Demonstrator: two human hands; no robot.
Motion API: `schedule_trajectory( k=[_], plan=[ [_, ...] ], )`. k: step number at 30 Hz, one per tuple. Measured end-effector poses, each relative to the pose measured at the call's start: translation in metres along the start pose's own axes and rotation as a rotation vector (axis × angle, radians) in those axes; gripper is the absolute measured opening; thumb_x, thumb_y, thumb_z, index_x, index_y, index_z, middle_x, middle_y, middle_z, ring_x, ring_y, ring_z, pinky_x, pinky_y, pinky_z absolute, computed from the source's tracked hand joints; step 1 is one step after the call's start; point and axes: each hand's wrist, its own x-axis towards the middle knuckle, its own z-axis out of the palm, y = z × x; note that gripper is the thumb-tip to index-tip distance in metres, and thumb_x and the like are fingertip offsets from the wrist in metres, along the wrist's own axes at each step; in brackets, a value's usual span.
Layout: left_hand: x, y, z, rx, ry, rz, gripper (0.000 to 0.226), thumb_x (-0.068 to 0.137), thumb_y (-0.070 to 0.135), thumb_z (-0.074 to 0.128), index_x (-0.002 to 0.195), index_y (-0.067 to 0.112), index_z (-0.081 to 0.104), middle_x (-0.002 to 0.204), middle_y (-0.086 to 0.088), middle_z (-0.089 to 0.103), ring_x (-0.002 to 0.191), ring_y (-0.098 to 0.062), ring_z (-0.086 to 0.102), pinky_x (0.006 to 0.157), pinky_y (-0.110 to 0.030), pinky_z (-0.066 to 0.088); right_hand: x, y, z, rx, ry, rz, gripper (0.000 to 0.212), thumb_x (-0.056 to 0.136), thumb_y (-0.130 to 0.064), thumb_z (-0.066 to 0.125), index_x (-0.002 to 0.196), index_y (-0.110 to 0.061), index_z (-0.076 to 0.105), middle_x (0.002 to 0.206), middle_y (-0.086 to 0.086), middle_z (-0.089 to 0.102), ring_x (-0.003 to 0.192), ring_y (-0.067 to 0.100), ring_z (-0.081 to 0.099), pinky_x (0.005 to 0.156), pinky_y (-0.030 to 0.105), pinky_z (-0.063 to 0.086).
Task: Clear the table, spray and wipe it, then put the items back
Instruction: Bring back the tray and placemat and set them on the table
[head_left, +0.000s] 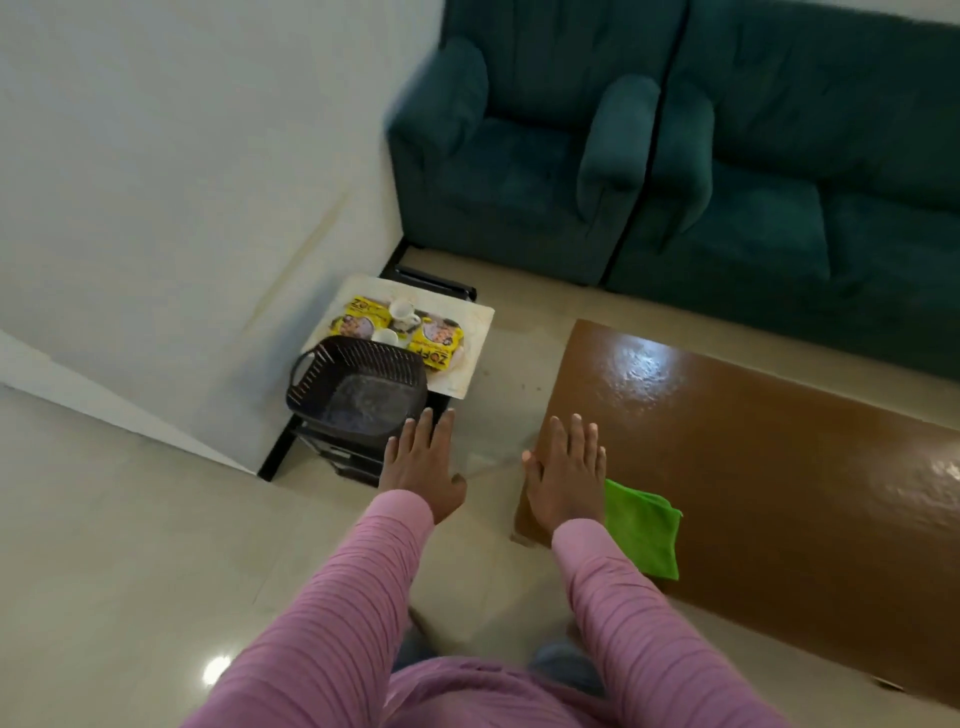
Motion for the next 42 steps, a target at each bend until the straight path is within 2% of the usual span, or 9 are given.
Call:
schedule_trajectory(
  k=[9,18,29,33,42],
  plan=[
    [0.035,-0.110,-0.053,0.017,0.030,0.020,0.085,0.089,0.048,0.049,0.156,0.027,0.001,0.166,-0.005,0.000,0.152,-0.033,-0.002,0.119,-0.052,-0.003,0.026,-0.112,0.025,-0.029,0.006,-0.089,0.063,0.097,-0.049,0.034,0.150,-0.019,0.017,0.160,0.009,0.010,0.147,0.030,-0.001,0.119,0.044,0.005],
    [0.104,-0.143,-0.075,0.068,0.015,0.058,0.082,0.093,0.045,0.046,0.156,0.028,-0.004,0.166,-0.007,-0.001,0.151,-0.034,-0.003,0.119,-0.052,-0.003,0.090,-0.149,0.035,-0.051,-0.010,-0.060,0.061,0.098,-0.044,0.037,0.149,-0.017,0.018,0.159,0.012,0.013,0.147,0.033,0.001,0.119,0.046,0.009],
    [0.217,-0.205,-0.111,0.137,-0.045,-0.064,0.079,0.094,0.053,0.042,0.156,0.027,0.000,0.166,-0.006,0.003,0.151,-0.034,0.002,0.121,-0.054,0.001,0.217,-0.224,0.068,0.011,-0.168,-0.104,0.062,0.098,-0.045,0.037,0.150,-0.018,0.015,0.160,0.010,0.009,0.147,0.032,0.000,0.118,0.046,0.008],
    [0.249,-0.217,-0.118,0.153,-0.060,-0.071,0.077,0.096,0.057,0.037,0.156,0.026,0.000,0.166,-0.007,0.002,0.151,-0.035,0.002,0.120,-0.053,0.001,0.252,-0.235,0.073,-0.011,-0.226,-0.089,0.062,0.098,-0.043,0.037,0.150,-0.017,0.016,0.160,0.011,0.011,0.147,0.033,0.001,0.118,0.047,0.009],
    [0.326,-0.238,-0.109,0.168,-0.136,-0.031,0.078,0.097,0.059,0.035,0.156,0.029,-0.006,0.166,-0.004,-0.003,0.152,-0.031,0.000,0.121,-0.053,0.002,0.316,-0.247,0.084,-0.007,-0.240,-0.039,0.061,0.098,-0.037,0.041,0.150,-0.016,0.016,0.160,0.011,0.008,0.147,0.033,-0.001,0.117,0.046,0.007]
  ],
)
